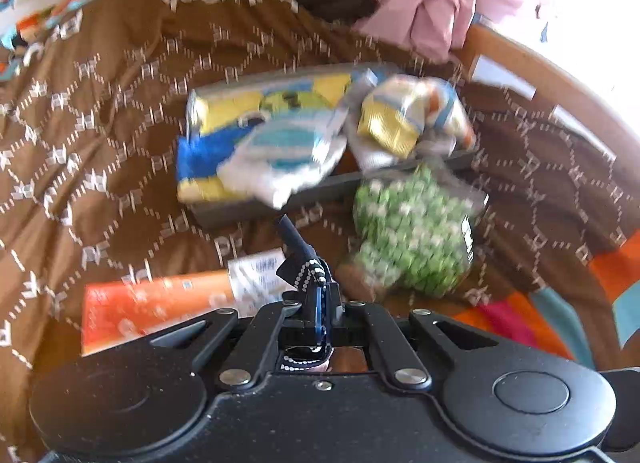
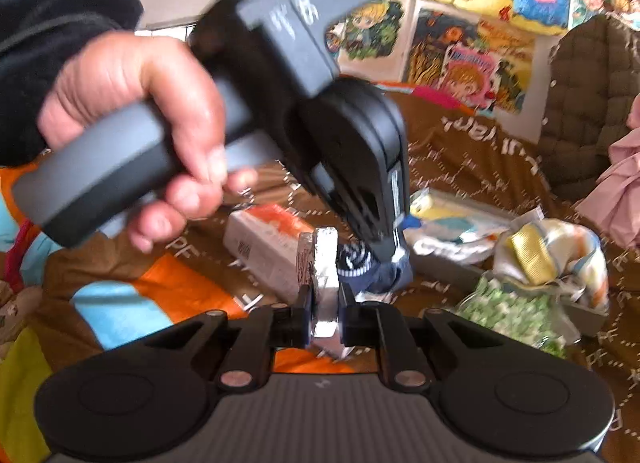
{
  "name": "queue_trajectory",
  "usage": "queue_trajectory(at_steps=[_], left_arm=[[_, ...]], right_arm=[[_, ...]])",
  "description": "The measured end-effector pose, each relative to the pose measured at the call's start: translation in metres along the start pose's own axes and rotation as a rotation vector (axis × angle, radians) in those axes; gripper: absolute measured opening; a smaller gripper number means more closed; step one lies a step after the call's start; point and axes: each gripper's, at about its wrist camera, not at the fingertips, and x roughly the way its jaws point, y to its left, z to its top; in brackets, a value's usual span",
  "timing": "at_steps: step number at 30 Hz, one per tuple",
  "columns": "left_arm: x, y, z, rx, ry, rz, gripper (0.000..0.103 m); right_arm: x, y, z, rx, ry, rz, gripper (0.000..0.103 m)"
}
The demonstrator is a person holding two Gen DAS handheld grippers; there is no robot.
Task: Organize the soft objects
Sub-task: 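Carry the sock and the cartoon packet over the frog tray with both tools, then lower the sock into the tray and open the left tool while the right releases the packet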
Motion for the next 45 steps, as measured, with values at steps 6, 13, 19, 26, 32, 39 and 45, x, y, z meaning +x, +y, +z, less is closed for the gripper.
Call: queue_trajectory(at_steps=[6,13,19,26,32,39,45], left_arm=[[-0.03,-0.012,0.022,0.018,-0.108,0.039,0.0],[-0.035,-0.02,0.048,-0.006,-0.225,0.031,0.001],[-0.015,-0.017,0.079,-0.034,-0.285,0.013,0.001],[0.025,-0.006,0.113,-0.032,-0.349,0.004,0.001],[0.061,0.025,0.137,-0.134,-0.426,-0.006,0.0],[0.117,0.047,0.124,-0.169,-0.355,0.007,0.001],[0.153,0.052,0.103,-0.153,-0.254,-0.015,0.001]], right_arm=[[-0.011,-0.011,0.004,0.003,-0.077,-0.098,0.014],[-0.015,-0.046,0.005,0.082,-0.165,-0.217,0.014],[-0.002,-0.08,0.001,0.153,-0.211,-0.309,0.014],[0.031,-0.131,0.009,0.184,-0.244,-0.332,0.014],[0.06,-0.176,0.011,0.224,-0.238,-0.408,0.014],[0.083,-0.235,0.005,0.419,-0.268,-0.332,0.014],[0.103,-0.264,-0.004,0.518,-0.206,-0.29,0.015]])
